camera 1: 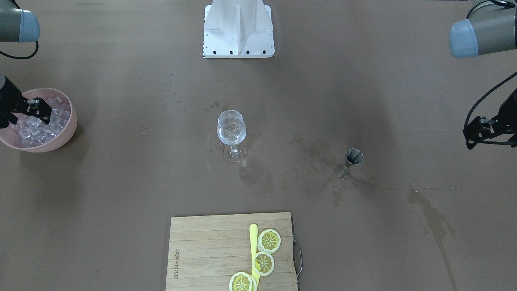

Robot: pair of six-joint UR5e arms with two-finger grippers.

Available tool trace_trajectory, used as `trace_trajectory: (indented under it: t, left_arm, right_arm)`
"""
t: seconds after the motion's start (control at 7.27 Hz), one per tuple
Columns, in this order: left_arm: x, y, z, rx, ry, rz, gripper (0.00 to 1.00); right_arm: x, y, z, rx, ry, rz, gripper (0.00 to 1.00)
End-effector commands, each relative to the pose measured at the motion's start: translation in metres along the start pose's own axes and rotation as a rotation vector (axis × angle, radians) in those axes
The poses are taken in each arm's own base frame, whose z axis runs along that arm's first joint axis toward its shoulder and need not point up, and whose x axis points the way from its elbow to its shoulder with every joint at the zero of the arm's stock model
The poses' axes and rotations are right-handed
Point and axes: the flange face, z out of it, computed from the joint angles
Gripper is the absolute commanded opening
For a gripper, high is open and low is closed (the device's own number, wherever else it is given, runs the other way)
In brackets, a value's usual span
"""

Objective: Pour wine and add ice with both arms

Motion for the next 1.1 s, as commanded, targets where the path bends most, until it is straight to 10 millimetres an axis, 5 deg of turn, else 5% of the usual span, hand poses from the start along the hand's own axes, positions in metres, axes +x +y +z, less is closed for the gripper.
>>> trace_trajectory:
  t: [0.0, 0.55, 0.96]
  left_arm:
    - [-0.0025, -0.0014, 0.0017, -0.003, -0.001, -0.006, 0.98]
    - [-0.002, -0.0052, -0.0022, -0.001, -0.002, -0.01, 0.98]
    - [-0.002, -0.0053, -0.0022, -0.001, -0.002, -0.01, 0.98]
  right_arm:
    - [-0.001, 0.001, -0.0013, -0.002, -0.005, -0.001, 0.74]
    - [0.0014, 0.0057, 0.0018, -0.014, -0.004, -0.003, 0.74]
    - [0.001, 0.0072, 0.005, -0.02, -0.002, -0.01, 0.47]
